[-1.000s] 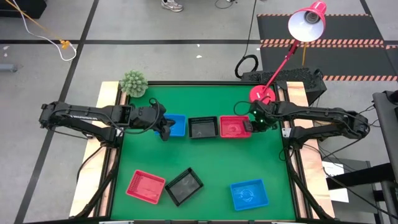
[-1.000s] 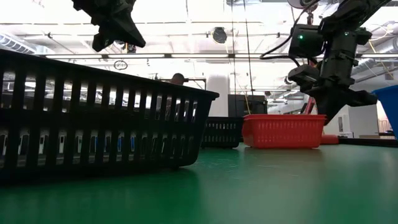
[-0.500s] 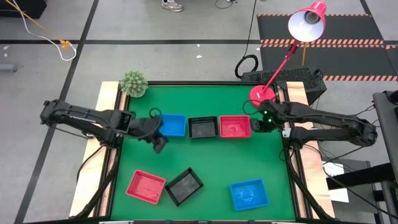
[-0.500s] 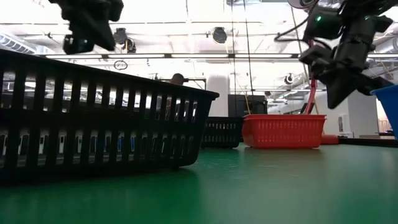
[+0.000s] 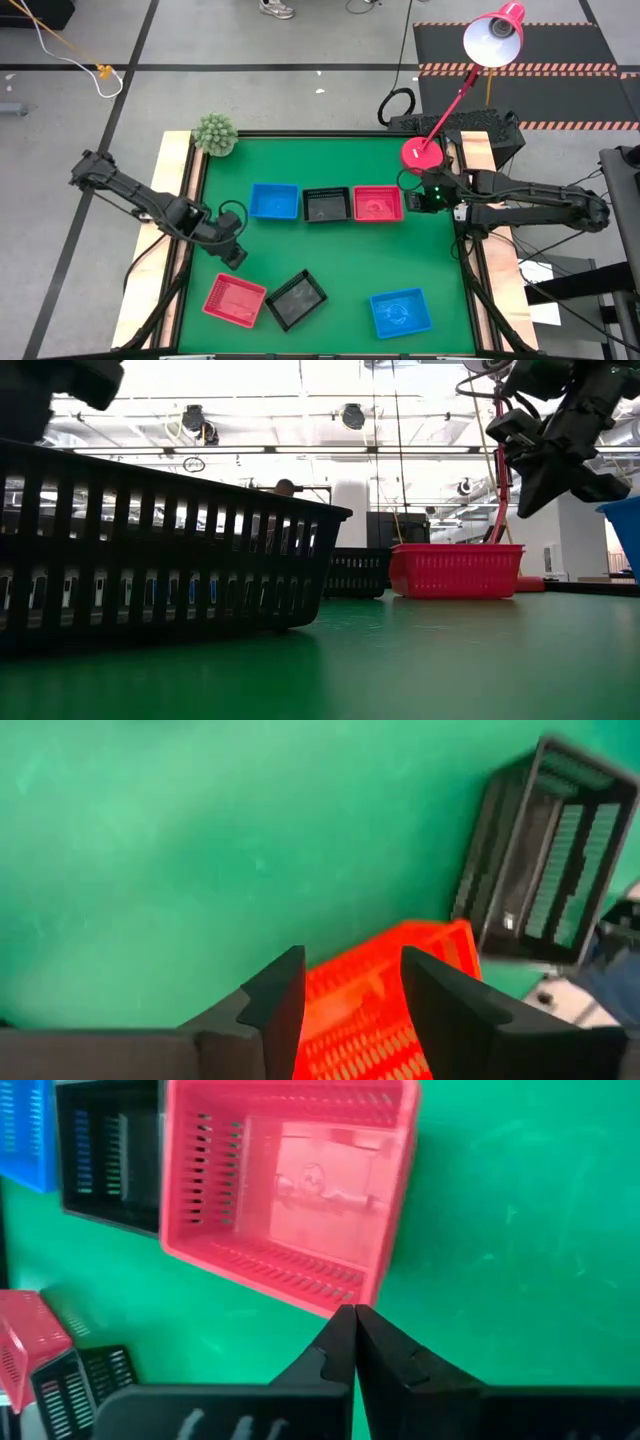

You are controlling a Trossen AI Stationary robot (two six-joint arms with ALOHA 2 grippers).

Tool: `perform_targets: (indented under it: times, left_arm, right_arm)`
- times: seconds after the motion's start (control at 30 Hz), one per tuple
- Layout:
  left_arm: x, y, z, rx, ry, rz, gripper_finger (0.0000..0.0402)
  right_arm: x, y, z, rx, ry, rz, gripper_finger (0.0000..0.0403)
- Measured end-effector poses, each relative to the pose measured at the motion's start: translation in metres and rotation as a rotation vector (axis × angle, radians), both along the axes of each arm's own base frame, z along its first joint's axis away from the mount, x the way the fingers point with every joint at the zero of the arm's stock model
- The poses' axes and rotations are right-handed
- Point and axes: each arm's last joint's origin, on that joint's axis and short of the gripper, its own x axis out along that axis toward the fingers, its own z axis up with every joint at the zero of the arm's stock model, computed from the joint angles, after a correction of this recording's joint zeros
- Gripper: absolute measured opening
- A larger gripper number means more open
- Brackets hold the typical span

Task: Stack baskets by color
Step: Stack the bottom orange bin on the top stacked orange bins

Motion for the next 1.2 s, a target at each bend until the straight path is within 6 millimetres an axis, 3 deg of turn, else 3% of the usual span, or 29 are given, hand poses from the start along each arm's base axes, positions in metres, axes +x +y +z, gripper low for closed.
perform_targets:
  times: [0.4, 0.63, 0.83, 1.07, 1.2]
  left_arm:
    - [-0.017, -0.025, -0.009, -0.055, 0.059, -0.034, 0.0175]
    - [-0.021, -0.034, -0.008, -0.083, 0.052, -0.037, 0.0175]
    - [-0.025, -0.038, -0.008, -0.064, 0.035, 0.010, 0.0175]
    - [-0.035, -0.038, -0.011, -0.041, 0.130, 0.083, 0.0175]
    - [-0.038, -0.041, -0.026, -0.084, 0.168, 0.081, 0.0178]
  right_arm:
    - [0.006, 0.011, 0.002, 0.022, -0.045, 0.054, 0.0000]
    - [0.012, 0.041, 0.007, 0.196, -0.105, 0.088, 0.0000]
    - [0.009, 0.066, 0.007, 0.235, -0.099, 0.094, 0.0000]
    - [0.005, 0.077, 0.007, 0.200, -0.109, 0.077, 0.0000]
    - [0.005, 0.078, 0.007, 0.181, -0.116, 0.075, 0.0000]
